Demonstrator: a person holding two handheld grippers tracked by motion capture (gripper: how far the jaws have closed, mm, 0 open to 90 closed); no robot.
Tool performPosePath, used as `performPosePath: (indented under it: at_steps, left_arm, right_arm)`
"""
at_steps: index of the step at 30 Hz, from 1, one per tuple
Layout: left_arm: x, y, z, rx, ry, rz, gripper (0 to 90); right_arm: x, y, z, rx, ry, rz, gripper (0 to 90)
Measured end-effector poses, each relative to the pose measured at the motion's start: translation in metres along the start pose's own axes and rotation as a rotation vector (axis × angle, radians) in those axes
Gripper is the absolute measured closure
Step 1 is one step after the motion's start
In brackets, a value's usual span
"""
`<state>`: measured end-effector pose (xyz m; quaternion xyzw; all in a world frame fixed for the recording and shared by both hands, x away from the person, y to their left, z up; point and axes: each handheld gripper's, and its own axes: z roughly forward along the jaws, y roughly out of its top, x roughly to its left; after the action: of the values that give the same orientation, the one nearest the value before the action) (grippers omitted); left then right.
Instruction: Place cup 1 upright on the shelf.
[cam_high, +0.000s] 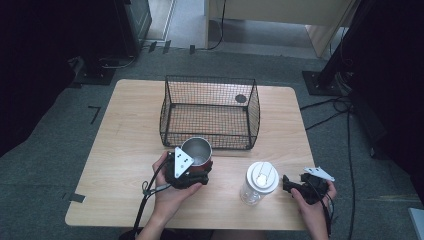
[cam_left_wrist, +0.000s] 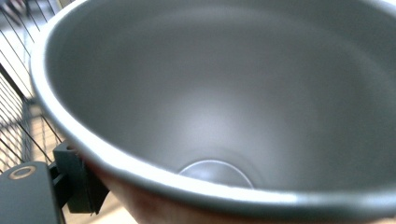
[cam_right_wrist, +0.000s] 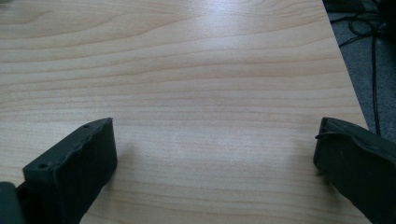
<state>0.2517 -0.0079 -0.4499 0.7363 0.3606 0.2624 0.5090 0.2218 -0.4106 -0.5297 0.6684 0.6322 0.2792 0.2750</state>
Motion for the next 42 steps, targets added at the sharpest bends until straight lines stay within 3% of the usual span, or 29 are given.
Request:
performPosePath:
  at_steps: [4,5,12,16,20,23,25,32,34,36,42]
  left_arm:
    - [0.003,0.007,-0.002,-0.057,0.019,-0.001,7.9]
    - [0.005,0.009,-0.003,-0.089,0.028,0.01,7.9]
    - [0.006,0.016,-0.003,-0.164,0.071,0.051,7.9]
    - [0.009,0.021,-0.003,-0.253,0.053,0.052,7.9]
    - [0.01,0.021,0.0,-0.316,0.069,0.078,7.9]
    - [0.01,0.023,0.002,-0.353,0.086,0.065,7.9]
    - [0.013,0.027,0.004,-0.395,0.095,0.035,7.9]
    - [0.019,0.035,0.011,-0.456,0.121,0.03,8.0]
    - [0.021,0.036,0.018,-0.528,0.154,0.038,8.0]
    - [0.023,0.039,0.021,-0.557,0.155,0.015,8.0]
    - [0.032,0.05,0.031,-0.587,0.187,0.006,8.0]
  right_arm:
    - [0.0,0.0,0.0,0.0,0.0,0.0,0.0]
    - [0.0,0.0,0.0,0.0,0.0,0.0,0.0]
    - [0.0,0.0,0.0,0.0,0.0,0.0,0.0]
    - [0.0,0.0,0.0,0.001,0.0,0.002,0.0]
    - [0.0,0.0,0.0,0.0,0.0,0.002,0.0]
    - [0.0,0.0,0.0,0.0,0.0,0.001,0.0]
    - [0.0,0.0,0.0,0.001,0.0,0.002,0.0]
    - [0.0,0.0,0.0,0.0,0.0,0.002,0.0]
    - [0.0,0.0,0.0,0.0,0.0,0.002,0.0]
    - [0.0,0.0,0.0,0.0,0.0,0.001,0.0]
    - [0.0,0.0,0.0,0.0,0.0,0.002,0.0]
